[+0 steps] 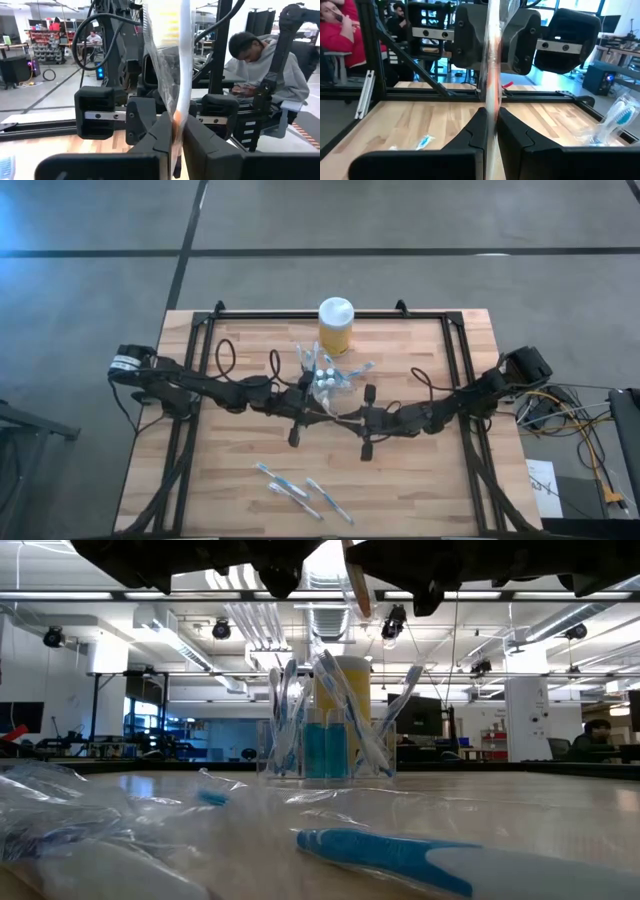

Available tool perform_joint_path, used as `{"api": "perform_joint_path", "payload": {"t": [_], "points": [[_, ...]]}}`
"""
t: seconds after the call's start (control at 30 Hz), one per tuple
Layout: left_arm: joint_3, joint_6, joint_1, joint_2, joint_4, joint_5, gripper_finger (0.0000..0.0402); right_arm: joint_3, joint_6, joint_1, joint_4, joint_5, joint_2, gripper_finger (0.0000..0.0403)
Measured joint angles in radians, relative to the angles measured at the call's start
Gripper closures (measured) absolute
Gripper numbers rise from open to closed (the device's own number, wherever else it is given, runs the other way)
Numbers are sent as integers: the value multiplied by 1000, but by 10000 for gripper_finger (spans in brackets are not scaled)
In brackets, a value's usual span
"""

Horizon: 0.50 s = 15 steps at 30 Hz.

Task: Pick & Place toothbrushing station
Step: Put the orange toothbrush into the transparent organizer

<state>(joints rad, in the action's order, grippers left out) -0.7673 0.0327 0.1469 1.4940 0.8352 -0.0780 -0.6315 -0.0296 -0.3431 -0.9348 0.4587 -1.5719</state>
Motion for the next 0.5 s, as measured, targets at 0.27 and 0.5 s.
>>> {"api": "perform_joint_path", "payload": {"t": [0.27, 0.5], "points": [[0, -4, 1, -4, -21, -3, 376, 0, 0, 0, 11, 1, 0, 343], [2, -29, 3, -53, -113, 32, 376, 1, -10, 1, 12, 47, 2, 245]]}}
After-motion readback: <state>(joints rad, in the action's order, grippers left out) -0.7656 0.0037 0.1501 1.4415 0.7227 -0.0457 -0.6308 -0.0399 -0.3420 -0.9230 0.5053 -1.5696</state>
